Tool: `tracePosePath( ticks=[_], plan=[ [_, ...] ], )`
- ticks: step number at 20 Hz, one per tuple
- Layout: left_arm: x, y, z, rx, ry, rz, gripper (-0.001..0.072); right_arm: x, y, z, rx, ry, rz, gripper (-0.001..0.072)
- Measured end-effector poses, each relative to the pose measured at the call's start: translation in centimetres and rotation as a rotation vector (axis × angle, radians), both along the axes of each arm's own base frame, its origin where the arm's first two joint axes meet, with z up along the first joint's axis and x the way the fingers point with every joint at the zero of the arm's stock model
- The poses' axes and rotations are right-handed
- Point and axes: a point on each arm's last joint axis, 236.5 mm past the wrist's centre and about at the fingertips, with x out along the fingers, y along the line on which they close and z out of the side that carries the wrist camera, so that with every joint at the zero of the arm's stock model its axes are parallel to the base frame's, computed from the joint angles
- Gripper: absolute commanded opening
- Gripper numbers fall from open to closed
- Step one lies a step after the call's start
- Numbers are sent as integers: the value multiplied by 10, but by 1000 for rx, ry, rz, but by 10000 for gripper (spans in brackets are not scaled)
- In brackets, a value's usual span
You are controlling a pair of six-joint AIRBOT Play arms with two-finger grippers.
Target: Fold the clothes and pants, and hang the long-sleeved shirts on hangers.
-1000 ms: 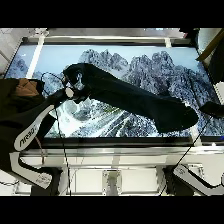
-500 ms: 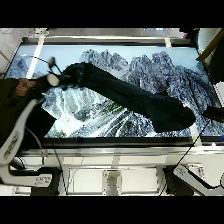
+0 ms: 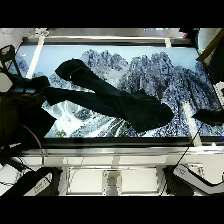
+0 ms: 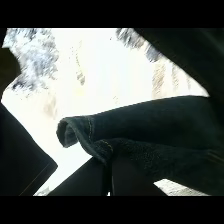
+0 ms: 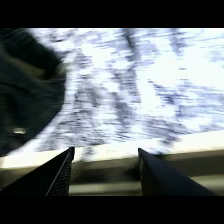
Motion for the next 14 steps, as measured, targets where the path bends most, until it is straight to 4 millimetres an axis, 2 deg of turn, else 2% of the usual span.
tracePosePath(
  ticks=[2, 6, 8, 10, 11, 13, 14],
  plan=[
    [-8, 4, -4, 14, 26, 7, 25, 12, 22, -22, 107, 0, 22, 476],
    [-15, 8, -8, 27, 52, 12, 25, 30, 53, -69, 231, 51, 47, 487],
    [-17, 8, -9, 31, 60, 14, 24, 34, 67, -87, 278, 75, 58, 487],
    [-17, 9, -13, 34, 72, 15, 25, 40, 80, -95, 318, 71, 74, 467],
    [-16, 9, -15, 35, 77, 15, 25, 46, 85, -96, 331, 58, 77, 358],
    [-15, 9, -21, 36, 95, 15, 25, 54, 85, -101, 317, 40, 82, 38],
    [-14, 9, -23, 36, 100, 15, 25, 57, 84, -100, 312, 31, 88, 36]
  ],
)
